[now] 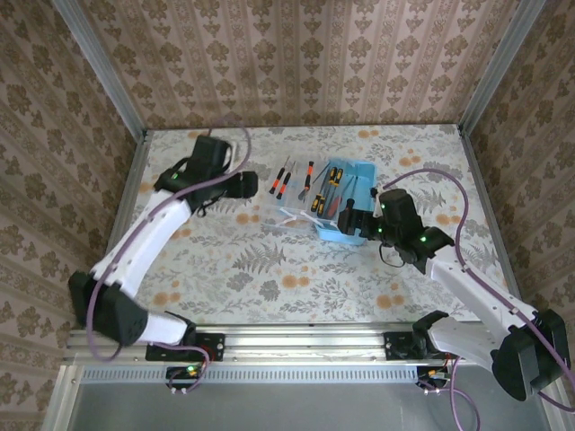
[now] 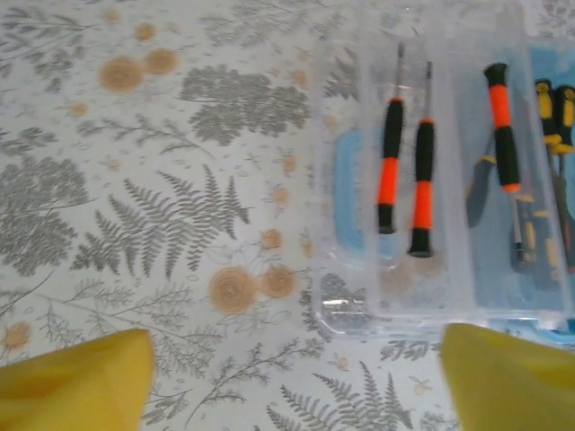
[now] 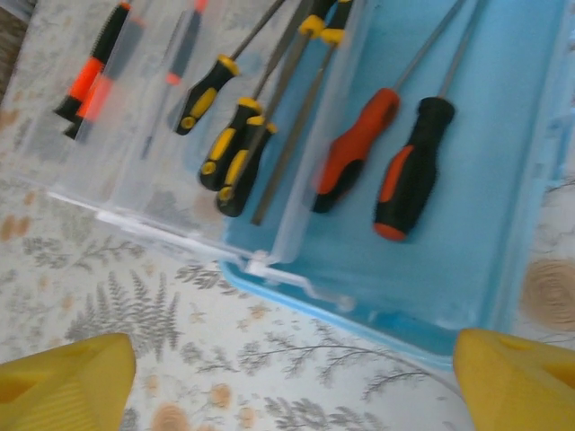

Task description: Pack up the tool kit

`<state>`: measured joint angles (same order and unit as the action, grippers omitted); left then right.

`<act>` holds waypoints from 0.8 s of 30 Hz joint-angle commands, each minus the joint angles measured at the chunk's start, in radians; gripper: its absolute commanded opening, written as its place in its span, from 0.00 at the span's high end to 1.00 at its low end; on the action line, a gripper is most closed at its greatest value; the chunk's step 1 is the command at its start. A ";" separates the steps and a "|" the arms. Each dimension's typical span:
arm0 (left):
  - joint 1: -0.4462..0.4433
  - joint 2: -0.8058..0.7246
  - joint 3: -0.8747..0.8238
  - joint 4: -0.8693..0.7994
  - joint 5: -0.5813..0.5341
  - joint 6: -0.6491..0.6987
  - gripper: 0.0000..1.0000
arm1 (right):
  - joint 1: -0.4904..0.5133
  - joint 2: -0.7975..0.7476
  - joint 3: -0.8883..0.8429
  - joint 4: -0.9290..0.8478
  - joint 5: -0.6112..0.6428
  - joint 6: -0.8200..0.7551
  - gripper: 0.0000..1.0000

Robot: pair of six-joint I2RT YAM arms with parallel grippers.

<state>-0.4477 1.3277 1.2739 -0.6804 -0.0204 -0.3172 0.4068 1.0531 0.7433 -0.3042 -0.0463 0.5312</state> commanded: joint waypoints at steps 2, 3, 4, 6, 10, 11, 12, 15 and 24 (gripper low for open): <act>0.109 -0.100 -0.208 0.175 0.078 -0.063 0.00 | -0.034 -0.030 -0.018 -0.023 0.154 0.016 0.00; 0.132 -0.109 -0.242 0.182 0.092 -0.072 0.00 | -0.049 -0.024 -0.021 -0.019 0.153 0.016 0.00; 0.150 -0.111 -0.271 0.188 0.107 -0.082 0.00 | -0.065 -0.008 -0.015 -0.021 0.135 0.010 0.03; 0.175 -0.096 -0.308 0.187 0.150 -0.108 0.14 | -0.094 0.032 0.008 -0.032 0.078 -0.015 0.13; 0.200 0.004 -0.329 0.207 0.280 -0.141 0.38 | -0.140 0.123 0.057 -0.054 0.022 -0.022 0.24; 0.198 0.038 -0.329 0.231 0.326 -0.140 0.42 | -0.155 0.145 0.063 -0.046 -0.004 -0.022 0.27; 0.196 0.064 -0.329 0.262 0.365 -0.142 0.45 | -0.170 0.162 0.066 -0.036 -0.028 -0.026 0.29; 0.188 0.141 -0.341 0.414 0.490 -0.153 0.52 | -0.212 0.208 0.045 0.040 -0.064 -0.033 0.46; 0.095 0.341 -0.245 0.507 0.517 -0.130 0.55 | -0.286 0.315 0.027 0.147 -0.141 -0.019 0.46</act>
<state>-0.3336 1.6547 0.9905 -0.2340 0.4644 -0.4530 0.1303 1.3437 0.7769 -0.2001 -0.1524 0.5117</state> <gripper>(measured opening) 0.448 0.544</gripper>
